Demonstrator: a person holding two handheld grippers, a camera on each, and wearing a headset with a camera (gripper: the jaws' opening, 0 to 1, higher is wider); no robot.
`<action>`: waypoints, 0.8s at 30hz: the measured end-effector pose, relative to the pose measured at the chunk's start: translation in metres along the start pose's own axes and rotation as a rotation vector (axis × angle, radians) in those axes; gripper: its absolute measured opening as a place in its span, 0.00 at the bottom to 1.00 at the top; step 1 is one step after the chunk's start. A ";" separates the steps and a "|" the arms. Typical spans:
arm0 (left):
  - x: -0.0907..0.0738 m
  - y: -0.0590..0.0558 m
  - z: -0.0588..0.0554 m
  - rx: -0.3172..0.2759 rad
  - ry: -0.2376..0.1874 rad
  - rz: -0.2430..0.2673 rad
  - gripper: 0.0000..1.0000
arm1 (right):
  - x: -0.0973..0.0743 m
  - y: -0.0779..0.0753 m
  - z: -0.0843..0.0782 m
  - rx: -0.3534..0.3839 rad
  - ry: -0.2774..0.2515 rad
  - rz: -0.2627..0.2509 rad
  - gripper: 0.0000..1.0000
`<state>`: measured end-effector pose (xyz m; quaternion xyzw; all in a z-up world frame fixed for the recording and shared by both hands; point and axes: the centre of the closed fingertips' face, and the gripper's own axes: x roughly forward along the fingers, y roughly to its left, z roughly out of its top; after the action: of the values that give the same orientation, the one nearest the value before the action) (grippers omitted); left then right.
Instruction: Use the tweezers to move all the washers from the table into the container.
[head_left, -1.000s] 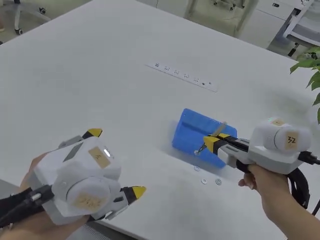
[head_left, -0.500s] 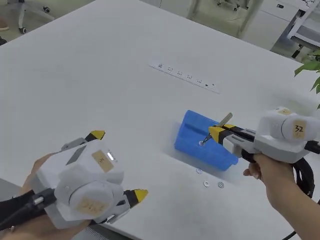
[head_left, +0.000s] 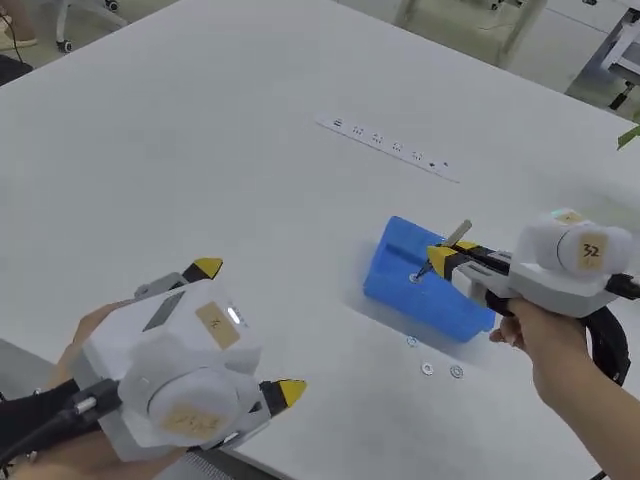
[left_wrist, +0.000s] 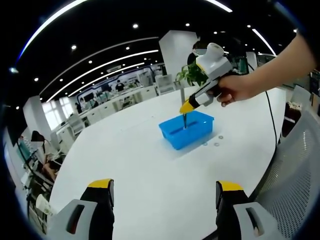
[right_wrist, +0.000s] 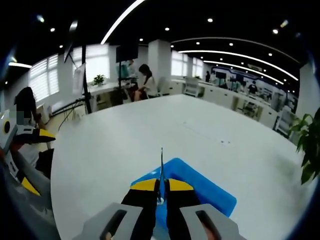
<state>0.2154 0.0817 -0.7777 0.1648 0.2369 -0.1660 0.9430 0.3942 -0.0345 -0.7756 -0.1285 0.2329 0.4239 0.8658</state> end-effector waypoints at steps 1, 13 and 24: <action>0.000 0.000 -0.001 0.000 0.004 0.000 0.85 | 0.002 -0.001 -0.003 0.001 0.007 -0.001 0.02; 0.001 0.000 -0.003 -0.005 0.018 0.001 0.85 | 0.018 -0.003 -0.020 0.025 0.038 -0.005 0.02; 0.002 -0.001 -0.006 0.006 0.036 -0.005 0.85 | 0.025 -0.003 -0.029 0.047 0.050 -0.008 0.02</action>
<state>0.2143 0.0824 -0.7837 0.1699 0.2537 -0.1660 0.9377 0.4016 -0.0318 -0.8136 -0.1197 0.2636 0.4116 0.8642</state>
